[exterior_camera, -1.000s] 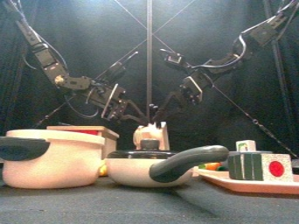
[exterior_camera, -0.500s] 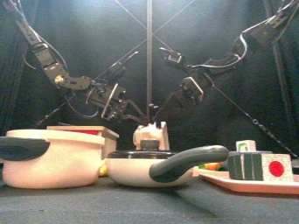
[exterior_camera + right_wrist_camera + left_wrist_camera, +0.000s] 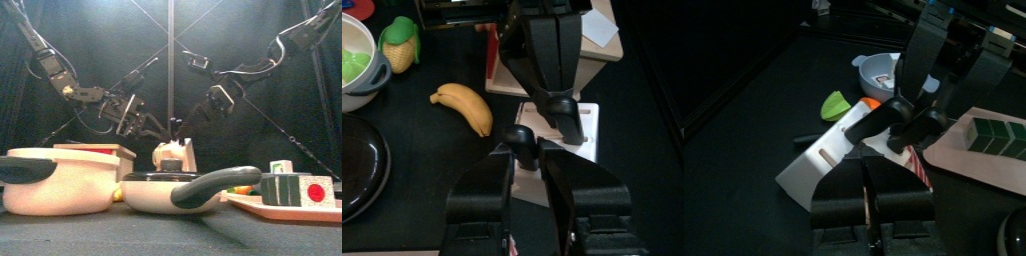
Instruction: Pull out pairing knife
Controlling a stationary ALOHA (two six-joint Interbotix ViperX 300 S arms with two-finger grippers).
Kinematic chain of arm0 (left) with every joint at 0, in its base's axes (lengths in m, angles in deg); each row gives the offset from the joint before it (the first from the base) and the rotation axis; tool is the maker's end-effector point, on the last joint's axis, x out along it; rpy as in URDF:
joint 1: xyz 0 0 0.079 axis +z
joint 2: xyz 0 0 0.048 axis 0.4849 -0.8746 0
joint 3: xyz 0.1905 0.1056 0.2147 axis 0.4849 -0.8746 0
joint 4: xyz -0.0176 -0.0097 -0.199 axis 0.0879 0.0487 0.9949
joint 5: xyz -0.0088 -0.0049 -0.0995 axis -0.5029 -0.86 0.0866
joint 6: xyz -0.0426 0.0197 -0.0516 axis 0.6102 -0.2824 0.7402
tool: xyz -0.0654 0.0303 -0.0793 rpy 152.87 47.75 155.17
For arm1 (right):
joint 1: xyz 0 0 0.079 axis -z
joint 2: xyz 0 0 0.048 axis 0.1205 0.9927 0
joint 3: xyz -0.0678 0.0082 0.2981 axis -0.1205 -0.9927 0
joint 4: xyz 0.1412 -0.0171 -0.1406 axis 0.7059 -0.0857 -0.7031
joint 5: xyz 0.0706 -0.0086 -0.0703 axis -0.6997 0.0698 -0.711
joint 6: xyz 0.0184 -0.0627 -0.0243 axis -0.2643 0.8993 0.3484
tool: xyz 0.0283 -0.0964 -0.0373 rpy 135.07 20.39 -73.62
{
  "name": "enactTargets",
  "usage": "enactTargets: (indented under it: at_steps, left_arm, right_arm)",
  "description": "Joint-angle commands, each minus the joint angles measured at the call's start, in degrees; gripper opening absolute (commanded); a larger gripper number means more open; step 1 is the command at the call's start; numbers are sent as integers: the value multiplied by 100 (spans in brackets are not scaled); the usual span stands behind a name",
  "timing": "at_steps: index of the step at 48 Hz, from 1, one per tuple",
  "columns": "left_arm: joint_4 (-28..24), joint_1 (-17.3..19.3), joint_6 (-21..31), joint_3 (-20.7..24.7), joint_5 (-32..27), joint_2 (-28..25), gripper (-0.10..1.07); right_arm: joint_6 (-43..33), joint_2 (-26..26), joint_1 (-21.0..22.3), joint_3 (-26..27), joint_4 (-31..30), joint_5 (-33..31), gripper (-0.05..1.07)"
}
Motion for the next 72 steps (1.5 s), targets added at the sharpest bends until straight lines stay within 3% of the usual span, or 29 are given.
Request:
enactTargets:
  at_steps: [1,33,72]
  left_arm:
    - [9,18,-9,132,26,44,12]
    - [9,0,-9,185,-79,-53,12]
    - [9,18,-9,220,-97,-53,12]
  right_arm:
    - [-26,-255,-79,193,9,79,41]
    - [-35,-246,-26,378,18,123,41]
    - [-18,-501,-281,448,-35,290,41]
